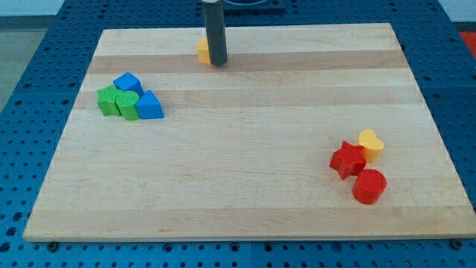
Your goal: Move the hexagon to the top left corner of the board
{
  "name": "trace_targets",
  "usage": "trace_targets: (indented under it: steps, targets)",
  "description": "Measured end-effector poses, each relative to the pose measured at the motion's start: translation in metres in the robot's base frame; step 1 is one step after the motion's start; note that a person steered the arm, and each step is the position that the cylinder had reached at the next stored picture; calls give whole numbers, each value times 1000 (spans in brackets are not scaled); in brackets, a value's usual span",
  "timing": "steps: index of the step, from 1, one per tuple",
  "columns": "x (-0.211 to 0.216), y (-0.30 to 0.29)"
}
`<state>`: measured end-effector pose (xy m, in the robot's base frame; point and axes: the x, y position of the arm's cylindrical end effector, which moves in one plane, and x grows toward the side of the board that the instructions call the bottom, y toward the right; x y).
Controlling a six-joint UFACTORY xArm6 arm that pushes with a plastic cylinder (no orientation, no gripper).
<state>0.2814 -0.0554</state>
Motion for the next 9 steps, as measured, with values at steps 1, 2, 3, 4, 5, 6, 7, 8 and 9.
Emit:
trace_targets:
  steps: [1, 2, 3, 4, 5, 6, 7, 8, 9]
  targets:
    - [-15, 0]
    - [-27, -4]
    - [-30, -22]
    - [-33, -41]
    - [-33, -60]
    - [-37, -75]
    - [-40, -91]
    - [-42, -110]
    - [-42, -127]
